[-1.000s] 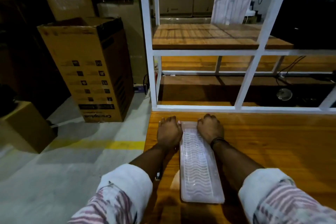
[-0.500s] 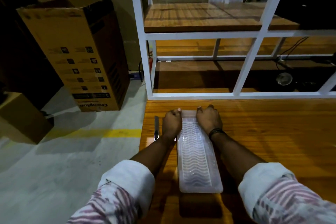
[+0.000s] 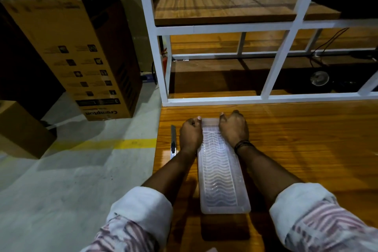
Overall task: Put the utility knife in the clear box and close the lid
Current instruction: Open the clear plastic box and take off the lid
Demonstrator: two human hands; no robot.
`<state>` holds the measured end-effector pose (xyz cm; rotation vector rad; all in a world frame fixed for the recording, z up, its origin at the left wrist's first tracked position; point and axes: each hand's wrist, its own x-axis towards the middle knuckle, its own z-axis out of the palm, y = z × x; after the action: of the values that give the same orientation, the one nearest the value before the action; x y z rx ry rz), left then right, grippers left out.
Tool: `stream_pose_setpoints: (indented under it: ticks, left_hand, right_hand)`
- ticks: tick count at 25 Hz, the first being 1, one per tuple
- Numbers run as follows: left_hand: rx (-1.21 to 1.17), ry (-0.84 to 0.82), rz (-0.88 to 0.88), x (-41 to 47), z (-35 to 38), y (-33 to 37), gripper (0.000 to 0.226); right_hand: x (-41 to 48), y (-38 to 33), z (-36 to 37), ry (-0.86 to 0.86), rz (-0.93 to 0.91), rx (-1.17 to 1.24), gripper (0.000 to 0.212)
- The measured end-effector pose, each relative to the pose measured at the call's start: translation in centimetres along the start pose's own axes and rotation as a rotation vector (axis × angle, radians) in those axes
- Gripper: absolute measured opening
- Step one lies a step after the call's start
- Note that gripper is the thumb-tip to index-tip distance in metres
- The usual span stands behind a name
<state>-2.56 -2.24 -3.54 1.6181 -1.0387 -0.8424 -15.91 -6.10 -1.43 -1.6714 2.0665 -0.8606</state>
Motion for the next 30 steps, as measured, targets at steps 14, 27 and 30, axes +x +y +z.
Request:
stream_pose_setpoints:
  ticks: [14,27,30]
  left_hand:
    - [0.057,0.026,0.035,0.1,0.1,-0.4,0.042]
    - [0.098,0.112,0.115,-1.5,-0.5,1.1,0.043]
    - [0.060,0.084,0.095,-1.4,-0.4,1.0,0.041]
  right_hand:
    - [-0.2,-0.2,-0.2,0.116,-0.109,-0.031,0.048]
    - [0.1,0.0,0.2,0.068,-0.054,-0.021,0.050]
    - [0.4,0.3,0.3,0.037,-0.059,-0.039,0.048]
